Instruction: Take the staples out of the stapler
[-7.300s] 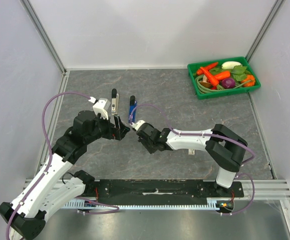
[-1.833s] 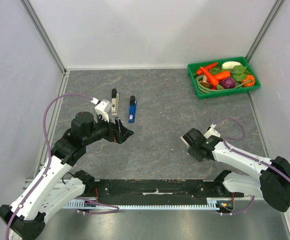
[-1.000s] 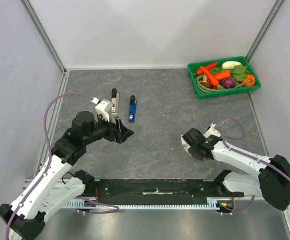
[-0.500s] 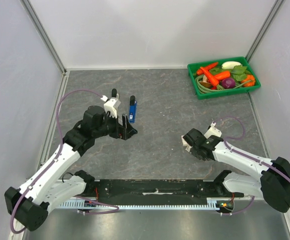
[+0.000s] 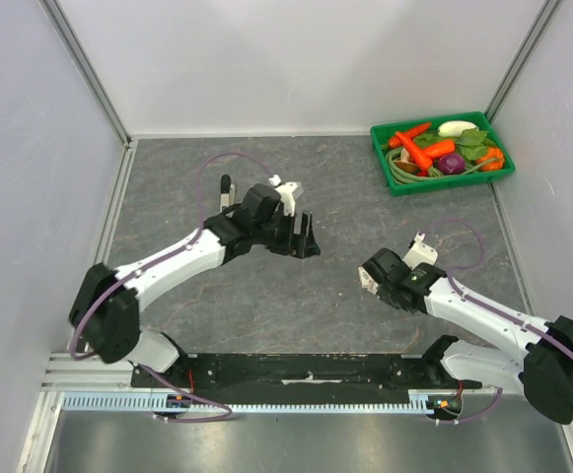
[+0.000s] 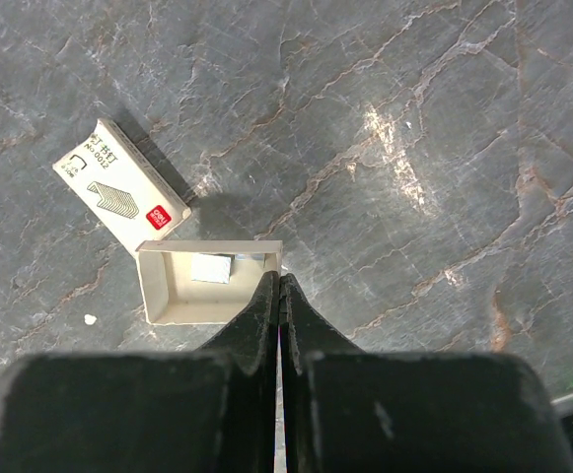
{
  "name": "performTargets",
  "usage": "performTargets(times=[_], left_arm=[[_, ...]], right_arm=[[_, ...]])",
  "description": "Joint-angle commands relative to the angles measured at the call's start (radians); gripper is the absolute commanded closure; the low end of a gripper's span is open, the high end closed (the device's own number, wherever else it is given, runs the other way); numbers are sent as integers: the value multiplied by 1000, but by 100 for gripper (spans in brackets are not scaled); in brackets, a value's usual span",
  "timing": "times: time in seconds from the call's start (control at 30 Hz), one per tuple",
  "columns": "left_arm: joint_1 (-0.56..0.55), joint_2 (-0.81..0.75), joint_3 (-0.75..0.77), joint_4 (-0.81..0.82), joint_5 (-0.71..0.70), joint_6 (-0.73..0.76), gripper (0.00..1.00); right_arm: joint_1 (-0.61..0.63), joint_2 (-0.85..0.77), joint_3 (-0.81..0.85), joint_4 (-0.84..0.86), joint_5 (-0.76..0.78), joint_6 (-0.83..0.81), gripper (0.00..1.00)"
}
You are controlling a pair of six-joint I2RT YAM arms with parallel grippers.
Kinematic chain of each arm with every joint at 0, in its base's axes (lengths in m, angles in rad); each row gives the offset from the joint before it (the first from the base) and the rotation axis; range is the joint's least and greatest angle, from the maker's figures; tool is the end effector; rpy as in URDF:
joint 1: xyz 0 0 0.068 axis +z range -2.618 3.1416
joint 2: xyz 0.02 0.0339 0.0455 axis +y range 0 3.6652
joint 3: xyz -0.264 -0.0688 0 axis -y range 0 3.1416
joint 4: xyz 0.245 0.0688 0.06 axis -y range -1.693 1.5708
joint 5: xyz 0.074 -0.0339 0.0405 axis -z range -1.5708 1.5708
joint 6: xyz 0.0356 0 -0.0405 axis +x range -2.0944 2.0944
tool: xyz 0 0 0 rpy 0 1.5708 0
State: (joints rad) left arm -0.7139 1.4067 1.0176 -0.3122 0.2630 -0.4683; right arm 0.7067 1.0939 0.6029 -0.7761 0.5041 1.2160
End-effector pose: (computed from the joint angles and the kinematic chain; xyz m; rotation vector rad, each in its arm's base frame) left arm 0.2276 -0.2094 0.2666 0.4422 2.3740 -0.8885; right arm 0.1440 0.1003 0.1851 0.7422 2.4510 -0.0561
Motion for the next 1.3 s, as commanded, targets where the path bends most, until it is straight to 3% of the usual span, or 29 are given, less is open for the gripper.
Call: performTargets(times=[0.0, 0.2, 0.4, 0.63, 0.97, 1.27], left_arm=[[-25, 181, 183, 76, -24, -17, 17], [-58, 435, 432, 42, -27, 40, 25], [-70, 624, 541, 77, 41, 105, 30], [-79, 733, 601, 176, 160, 122, 34], [-144, 870, 785, 209, 298, 183, 36], [-183, 965, 861, 194, 410, 200, 37]], right_arm=[[-3, -37, 0, -12, 30, -15, 100], [-3, -46, -15, 3, 4, -29, 100], [-3, -42, -38, 20, -7, -33, 100], [-4, -19, -40, 17, -9, -47, 100], [-3, -28, -68, 14, -39, -84, 100], [-3, -52, -66, -2, -45, -93, 100]])
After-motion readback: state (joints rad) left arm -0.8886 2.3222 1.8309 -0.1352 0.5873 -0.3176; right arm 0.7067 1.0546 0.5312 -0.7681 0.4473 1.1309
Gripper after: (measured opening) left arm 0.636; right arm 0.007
